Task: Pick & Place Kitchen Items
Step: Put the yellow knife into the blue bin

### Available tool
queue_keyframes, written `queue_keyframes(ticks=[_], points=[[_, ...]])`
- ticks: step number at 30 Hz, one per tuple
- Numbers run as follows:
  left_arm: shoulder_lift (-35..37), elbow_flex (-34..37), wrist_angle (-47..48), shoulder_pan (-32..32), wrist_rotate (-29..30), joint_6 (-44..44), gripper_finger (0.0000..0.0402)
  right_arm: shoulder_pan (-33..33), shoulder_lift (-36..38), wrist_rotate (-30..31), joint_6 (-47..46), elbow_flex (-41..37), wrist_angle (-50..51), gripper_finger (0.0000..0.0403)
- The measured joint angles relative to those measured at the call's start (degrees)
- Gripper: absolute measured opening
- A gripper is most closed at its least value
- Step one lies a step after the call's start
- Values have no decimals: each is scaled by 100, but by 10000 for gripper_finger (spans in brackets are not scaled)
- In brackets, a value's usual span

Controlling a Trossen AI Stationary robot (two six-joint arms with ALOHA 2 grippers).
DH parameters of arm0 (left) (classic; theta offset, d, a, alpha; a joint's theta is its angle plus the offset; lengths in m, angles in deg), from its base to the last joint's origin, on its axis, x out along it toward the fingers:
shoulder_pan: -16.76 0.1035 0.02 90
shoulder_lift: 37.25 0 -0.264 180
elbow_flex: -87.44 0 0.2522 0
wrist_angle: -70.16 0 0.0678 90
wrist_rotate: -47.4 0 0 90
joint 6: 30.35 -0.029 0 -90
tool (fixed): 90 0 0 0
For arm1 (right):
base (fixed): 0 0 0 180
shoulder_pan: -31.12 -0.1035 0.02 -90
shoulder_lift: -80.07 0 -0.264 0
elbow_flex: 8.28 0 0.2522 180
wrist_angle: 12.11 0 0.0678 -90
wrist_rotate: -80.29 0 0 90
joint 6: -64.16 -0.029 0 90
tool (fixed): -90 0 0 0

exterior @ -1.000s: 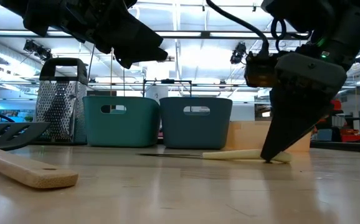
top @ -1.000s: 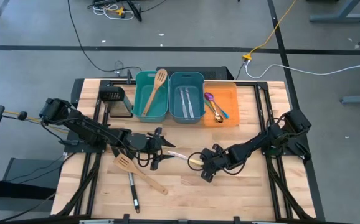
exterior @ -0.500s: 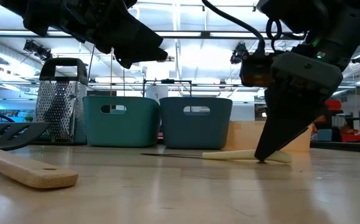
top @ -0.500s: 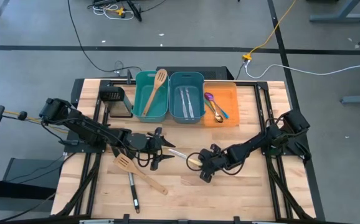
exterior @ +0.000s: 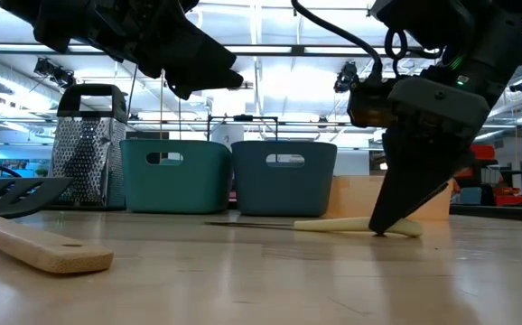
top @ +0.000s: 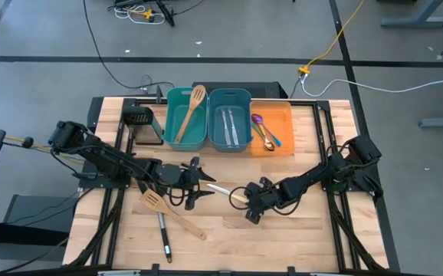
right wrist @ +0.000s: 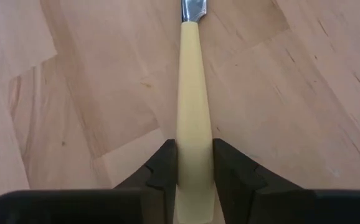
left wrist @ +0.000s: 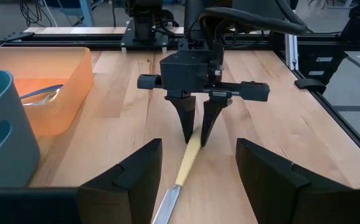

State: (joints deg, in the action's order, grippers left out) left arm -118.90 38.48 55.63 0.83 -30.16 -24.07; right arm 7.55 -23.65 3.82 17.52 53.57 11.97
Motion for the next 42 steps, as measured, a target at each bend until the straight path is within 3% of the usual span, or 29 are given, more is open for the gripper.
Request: queue_keyframes(ticks=[13, 21, 32, 42], points=[[1, 0, 4, -1, 0, 2, 210, -4, -33, 48, 52, 269, 274, 89], [0, 0, 9, 0, 0, 7, 210, -6, -66, 256, 213, 990, 1660, 89], [0, 0, 13, -1, 0, 7, 210, -2, -57, 501, 248, 1716, 2641, 89], [0, 0, 37, 0, -2, 7, 211, 28, -42, 949, 388, 3008, 3952, 89]])
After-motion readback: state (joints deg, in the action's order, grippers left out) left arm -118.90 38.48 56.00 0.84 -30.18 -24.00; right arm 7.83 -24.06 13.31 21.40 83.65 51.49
